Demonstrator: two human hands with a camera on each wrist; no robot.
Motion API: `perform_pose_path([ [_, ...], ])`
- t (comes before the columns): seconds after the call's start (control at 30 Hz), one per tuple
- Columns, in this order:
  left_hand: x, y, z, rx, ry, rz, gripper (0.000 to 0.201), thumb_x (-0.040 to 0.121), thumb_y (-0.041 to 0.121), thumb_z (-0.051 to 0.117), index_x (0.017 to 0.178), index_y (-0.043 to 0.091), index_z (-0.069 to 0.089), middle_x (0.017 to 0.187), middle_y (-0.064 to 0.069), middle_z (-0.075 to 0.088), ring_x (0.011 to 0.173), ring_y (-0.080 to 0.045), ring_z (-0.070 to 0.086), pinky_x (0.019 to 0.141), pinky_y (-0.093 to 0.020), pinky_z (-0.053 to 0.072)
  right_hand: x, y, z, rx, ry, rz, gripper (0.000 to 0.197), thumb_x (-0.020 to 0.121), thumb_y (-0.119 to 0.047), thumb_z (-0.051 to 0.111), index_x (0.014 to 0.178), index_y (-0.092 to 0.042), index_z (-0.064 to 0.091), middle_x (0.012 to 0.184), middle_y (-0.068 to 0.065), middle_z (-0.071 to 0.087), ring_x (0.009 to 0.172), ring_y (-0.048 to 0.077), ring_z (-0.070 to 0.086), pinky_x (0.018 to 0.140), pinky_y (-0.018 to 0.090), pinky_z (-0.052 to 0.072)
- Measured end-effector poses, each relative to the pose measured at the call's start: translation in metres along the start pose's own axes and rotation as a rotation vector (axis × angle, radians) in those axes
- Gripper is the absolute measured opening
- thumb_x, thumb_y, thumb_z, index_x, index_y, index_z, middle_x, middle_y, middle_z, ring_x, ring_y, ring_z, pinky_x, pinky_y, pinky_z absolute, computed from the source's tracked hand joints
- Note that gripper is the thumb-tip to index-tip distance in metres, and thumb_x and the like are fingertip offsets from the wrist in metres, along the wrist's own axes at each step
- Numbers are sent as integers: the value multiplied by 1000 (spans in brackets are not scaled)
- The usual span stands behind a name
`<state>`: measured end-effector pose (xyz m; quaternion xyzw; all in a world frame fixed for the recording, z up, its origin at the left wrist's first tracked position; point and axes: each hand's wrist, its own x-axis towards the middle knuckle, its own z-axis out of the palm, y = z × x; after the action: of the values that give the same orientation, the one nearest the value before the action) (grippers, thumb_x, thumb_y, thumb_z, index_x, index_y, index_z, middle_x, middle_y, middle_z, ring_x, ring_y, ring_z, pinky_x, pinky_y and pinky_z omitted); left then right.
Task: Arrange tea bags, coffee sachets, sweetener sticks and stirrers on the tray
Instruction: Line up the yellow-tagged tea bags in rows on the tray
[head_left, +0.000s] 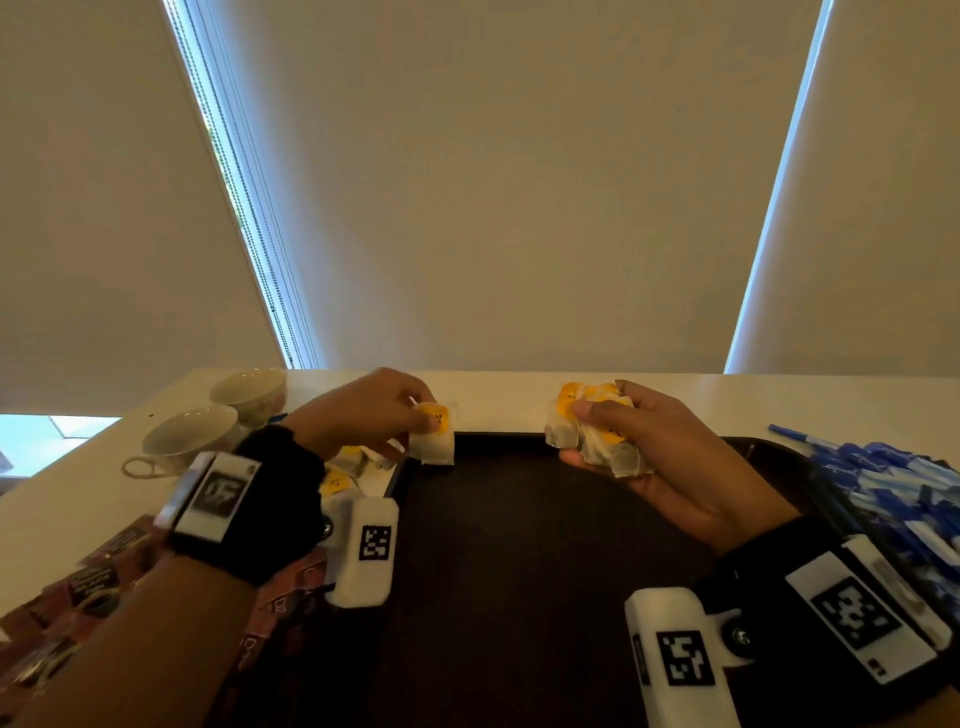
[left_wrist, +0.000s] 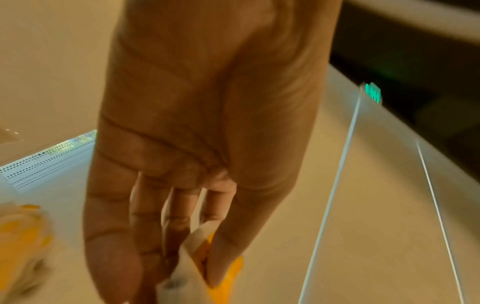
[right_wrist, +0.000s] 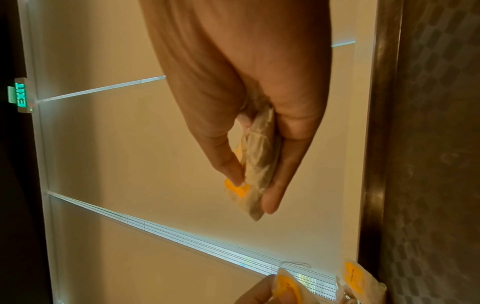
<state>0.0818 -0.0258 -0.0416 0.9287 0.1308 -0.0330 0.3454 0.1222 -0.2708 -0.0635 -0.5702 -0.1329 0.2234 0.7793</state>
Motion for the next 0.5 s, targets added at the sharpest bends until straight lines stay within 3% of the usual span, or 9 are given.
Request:
perform_pose_path([
  [0.17, 28, -11, 5, 139, -203, -104, 8, 90, 16, 62, 97, 18, 59, 93, -5, 61, 76, -13, 62, 57, -20, 52, 0, 3, 1, 11, 11, 16, 24, 83, -6, 63, 107, -4, 61, 109, 14, 66, 87, 22, 71, 66, 29, 58],
  [0.33, 49, -18, 14, 305, -178, -111, 12, 88, 15, 64, 98, 17, 58, 91, -2, 62, 71, -7, 60, 55, -16, 48, -2, -1, 1, -7, -8, 18, 22, 86, -6, 61, 107, -5, 60, 106, 13, 67, 84, 22, 72, 66, 29, 59],
  [0.5, 62, -24, 18, 478, -46, -21, 16, 81, 17, 72, 94, 15, 63, 97, 5, 48, 96, -14, 45, 84, -28, 39, -2, -2, 0, -17, -9, 18, 22, 85, -7, 61, 107, -6, 61, 106, 12, 67, 85, 22, 72, 67, 29, 59],
])
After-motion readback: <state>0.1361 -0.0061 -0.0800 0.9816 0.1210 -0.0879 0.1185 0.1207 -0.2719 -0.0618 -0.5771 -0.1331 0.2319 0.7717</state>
